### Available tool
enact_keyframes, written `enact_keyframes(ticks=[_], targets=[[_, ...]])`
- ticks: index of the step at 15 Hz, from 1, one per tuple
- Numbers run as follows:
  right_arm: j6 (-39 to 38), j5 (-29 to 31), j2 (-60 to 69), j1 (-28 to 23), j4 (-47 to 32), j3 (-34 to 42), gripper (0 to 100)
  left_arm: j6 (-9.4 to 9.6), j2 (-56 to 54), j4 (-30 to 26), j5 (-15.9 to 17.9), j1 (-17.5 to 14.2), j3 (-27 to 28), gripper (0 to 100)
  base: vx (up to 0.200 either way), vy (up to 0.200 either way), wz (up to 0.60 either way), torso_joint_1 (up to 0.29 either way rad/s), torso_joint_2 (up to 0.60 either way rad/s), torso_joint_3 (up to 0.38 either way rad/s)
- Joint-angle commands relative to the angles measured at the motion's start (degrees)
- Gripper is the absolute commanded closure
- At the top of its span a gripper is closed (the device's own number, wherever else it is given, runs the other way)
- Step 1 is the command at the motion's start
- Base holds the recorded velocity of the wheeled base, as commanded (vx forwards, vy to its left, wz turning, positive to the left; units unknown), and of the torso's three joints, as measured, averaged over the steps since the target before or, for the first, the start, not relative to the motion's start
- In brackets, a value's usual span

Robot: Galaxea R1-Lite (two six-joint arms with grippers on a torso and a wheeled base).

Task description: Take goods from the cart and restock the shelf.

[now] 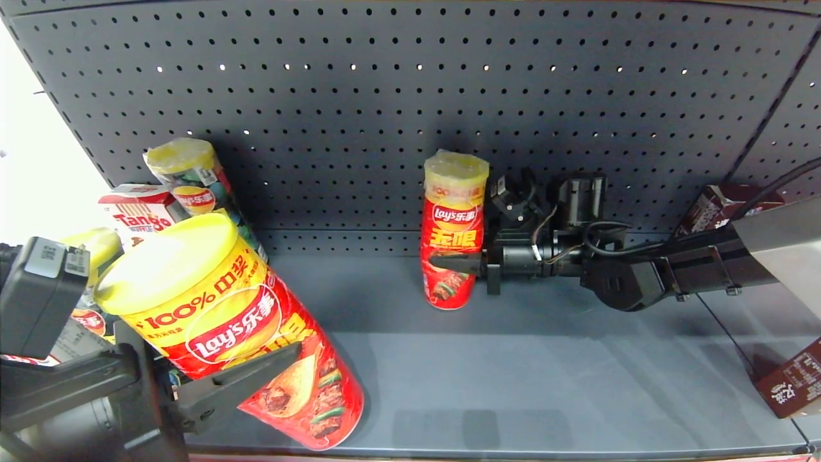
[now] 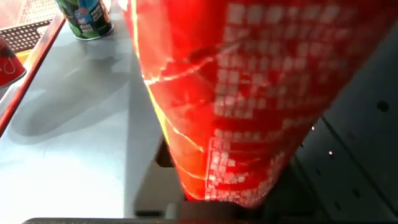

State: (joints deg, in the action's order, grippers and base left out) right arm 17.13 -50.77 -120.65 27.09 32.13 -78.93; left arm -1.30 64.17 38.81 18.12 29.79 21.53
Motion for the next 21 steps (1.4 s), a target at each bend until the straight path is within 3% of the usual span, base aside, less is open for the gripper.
enact_keyframes(ticks=[1, 5, 10, 15, 18, 21], targets=[[-0.1, 0.1, 0.5, 0.0, -0.1, 0.4, 100, -0.01, 0.0, 0.0, 0.0, 0.0, -0.1, 100, 0.000, 0.000, 0.00, 0.000, 0.00, 0.000], [-0.3, 0.2, 5.2, 0.2, -0.2, 2.3, 100, -0.01, 0.0, 0.0, 0.0, 0.0, -0.1, 100, 0.000, 0.000, 0.00, 0.000, 0.00, 0.000], [-0.3, 1.7, 16.9, 3.0, 2.0, 16.5, 100, -0.01, -0.1, 0.0, -0.1, 0.0, 0.4, 100, 0.000, 0.000, 0.00, 0.000, 0.00, 0.000], [-1.2, 6.6, 22.7, 5.8, 10.3, 31.2, 100, -0.01, 0.0, 0.0, 0.0, 0.1, 0.4, 100, 0.000, 0.000, 0.00, 0.000, 0.00, 0.000], [-3.4, 12.3, 22.9, 8.8, 15.2, 35.2, 100, -0.01, 0.0, 0.0, 0.0, 0.1, 0.4, 100, 0.000, 0.000, 0.00, 0.000, 0.00, 0.000], [-4.7, 12.9, 22.1, 10.8, 20.2, 39.9, 100, -0.01, -0.1, 0.0, -0.1, 0.1, 0.5, 100, 0.000, 0.000, 0.00, 0.000, 0.00, 0.000]])
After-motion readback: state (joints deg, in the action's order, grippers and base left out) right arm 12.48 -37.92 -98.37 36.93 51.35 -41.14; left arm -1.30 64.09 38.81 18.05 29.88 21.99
